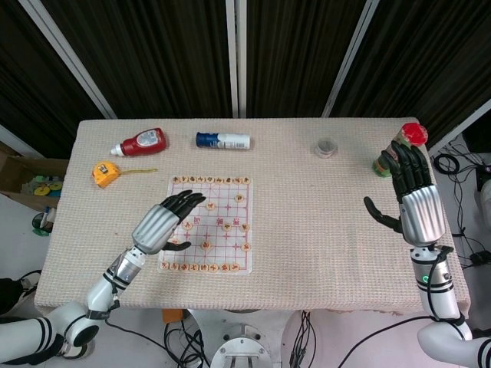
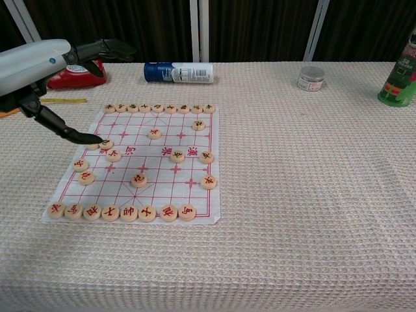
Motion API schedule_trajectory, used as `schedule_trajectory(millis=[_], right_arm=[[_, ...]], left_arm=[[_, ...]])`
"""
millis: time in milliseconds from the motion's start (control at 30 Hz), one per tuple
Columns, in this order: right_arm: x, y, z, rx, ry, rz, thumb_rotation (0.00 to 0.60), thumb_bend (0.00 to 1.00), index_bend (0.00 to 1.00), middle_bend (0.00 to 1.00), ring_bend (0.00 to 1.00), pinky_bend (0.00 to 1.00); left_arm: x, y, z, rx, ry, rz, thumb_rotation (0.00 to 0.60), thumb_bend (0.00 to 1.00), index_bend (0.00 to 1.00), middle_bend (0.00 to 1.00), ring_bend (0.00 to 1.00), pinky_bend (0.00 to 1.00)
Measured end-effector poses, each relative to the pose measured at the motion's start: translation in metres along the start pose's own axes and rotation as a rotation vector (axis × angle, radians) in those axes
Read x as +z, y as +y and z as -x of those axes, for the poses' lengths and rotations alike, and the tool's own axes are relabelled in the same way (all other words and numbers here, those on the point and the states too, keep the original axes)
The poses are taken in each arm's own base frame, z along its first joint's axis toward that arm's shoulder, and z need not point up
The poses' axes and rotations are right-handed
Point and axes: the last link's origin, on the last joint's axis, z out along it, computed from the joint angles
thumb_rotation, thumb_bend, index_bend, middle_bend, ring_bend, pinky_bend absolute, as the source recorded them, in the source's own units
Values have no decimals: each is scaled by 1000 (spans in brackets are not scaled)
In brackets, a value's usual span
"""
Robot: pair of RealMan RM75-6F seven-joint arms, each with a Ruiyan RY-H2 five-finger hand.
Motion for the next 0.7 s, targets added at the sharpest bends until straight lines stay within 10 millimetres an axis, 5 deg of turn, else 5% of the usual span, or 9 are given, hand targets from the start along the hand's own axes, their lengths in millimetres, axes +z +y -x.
schedule_trajectory(millis=[400,700], right_arm=[[-1,1,-1,-2,9,-3,600,235,0,0,0,0],[-4,3,1,-1,11,8,600,235,0,0,0,0]], left_arm=[[3,-19,12,216,-78,-43,600,136,289,197,150,256],[5,-48,29,316,-222,-145,600,206,324,197,149,255]])
